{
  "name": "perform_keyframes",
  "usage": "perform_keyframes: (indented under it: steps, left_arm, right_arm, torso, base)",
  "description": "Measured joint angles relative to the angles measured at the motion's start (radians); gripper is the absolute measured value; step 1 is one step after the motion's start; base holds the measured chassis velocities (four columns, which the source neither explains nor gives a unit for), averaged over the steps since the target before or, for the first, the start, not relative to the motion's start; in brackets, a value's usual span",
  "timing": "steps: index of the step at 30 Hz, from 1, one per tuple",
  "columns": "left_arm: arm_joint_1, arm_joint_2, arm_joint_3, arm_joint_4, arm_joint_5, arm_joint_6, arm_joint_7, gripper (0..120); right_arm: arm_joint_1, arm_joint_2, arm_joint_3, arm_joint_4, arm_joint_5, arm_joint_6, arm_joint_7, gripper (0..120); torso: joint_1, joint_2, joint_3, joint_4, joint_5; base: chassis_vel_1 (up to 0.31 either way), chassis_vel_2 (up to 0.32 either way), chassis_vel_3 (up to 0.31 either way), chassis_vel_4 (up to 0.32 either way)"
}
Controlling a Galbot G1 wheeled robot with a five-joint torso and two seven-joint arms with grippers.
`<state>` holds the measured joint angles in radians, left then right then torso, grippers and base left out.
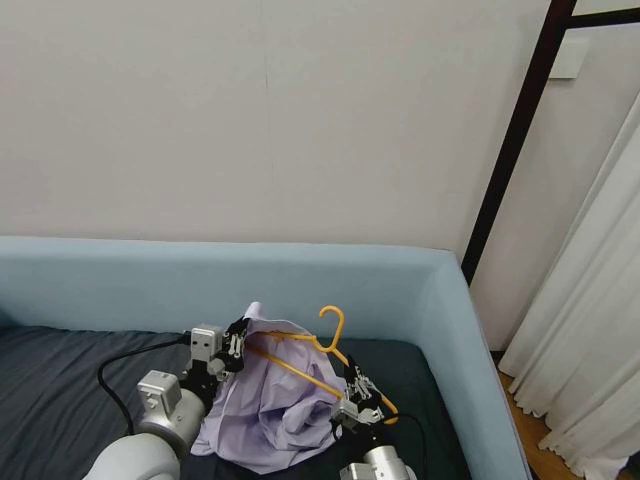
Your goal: Pick up the clothes from the sofa and hang them on the clothes hanger.
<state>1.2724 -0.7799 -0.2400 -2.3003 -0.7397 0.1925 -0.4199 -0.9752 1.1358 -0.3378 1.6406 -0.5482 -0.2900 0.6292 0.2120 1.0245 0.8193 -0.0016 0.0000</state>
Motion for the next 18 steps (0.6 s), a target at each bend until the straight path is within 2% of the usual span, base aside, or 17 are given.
perform_keyframes:
  steps: [4,10,18]
  left_arm:
    - [0.005,-0.018,0.049,0.025,0.030,-0.026,0.017,0]
    - [-0.003,-0.025,0.064,0.052,0.045,-0.043,0.026,0]
    - [-0.026,-0.022,0.067,0.052,0.043,-0.043,0.026,0]
  right_arm:
    - [0.050,0.015,-0.019,-0.001,0.045,0.039,0.010,6]
    - [0.081,-0.009,-0.027,0.030,0.077,0.107,0.003,6]
    - [0.101,-0.026,-0.013,0.044,0.058,0.121,-0.011,6]
  torso:
    - [0.000,0.000,0.000,0.0001,-0.0001]
    - [0.000,0.000,0.000,-0.0001,-0.0001]
    - [0.000,0.000,0.000,0.0002,-0.0001]
  base:
    - [0.000,0.000,0.000,0.000]
    - [0.000,0.000,0.000,0.000]
    - [0.000,0.000,0.000,0.000]
